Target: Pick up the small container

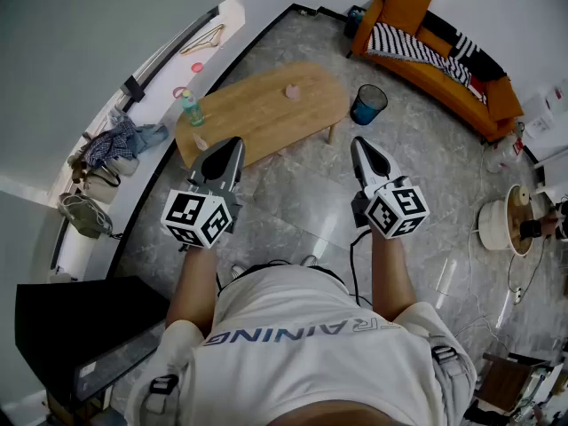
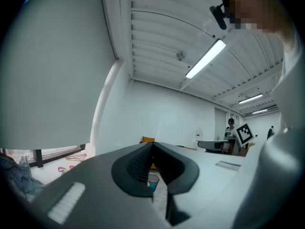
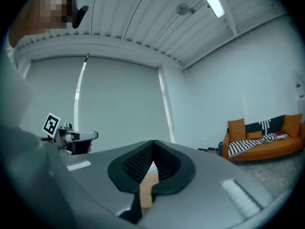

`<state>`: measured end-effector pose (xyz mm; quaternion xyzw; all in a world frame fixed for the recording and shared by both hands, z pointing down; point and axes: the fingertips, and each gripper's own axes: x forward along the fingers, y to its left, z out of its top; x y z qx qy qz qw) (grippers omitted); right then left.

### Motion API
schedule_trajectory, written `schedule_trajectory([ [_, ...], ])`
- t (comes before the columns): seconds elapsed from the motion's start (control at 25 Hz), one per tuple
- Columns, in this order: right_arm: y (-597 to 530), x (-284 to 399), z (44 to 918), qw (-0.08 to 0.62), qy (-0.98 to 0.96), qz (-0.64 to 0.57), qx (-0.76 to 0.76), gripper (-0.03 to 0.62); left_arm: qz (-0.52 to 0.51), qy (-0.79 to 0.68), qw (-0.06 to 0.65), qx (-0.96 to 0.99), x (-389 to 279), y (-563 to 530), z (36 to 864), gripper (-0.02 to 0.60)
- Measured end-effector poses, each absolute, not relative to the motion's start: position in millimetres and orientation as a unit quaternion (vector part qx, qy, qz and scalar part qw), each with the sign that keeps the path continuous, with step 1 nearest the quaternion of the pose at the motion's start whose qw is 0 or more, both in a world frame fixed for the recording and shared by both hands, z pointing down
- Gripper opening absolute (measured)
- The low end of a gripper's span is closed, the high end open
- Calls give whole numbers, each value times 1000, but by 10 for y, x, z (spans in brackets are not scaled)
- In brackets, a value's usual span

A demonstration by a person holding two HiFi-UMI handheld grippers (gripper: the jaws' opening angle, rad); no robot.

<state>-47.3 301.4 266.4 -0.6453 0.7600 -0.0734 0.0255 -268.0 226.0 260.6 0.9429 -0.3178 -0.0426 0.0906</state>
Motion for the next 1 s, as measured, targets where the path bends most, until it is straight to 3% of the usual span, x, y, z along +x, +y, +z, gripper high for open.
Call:
schedule_trajectory([
  [0.64, 2979, -392, 2665, 29, 764, -74, -641, 12, -28, -316, 94, 944, -2556, 2265, 2655, 0],
  [1.0, 3160, 46, 2663, 65, 760, -73, -643, 13, -20, -316, 82, 945, -2155, 2358, 2586, 0],
])
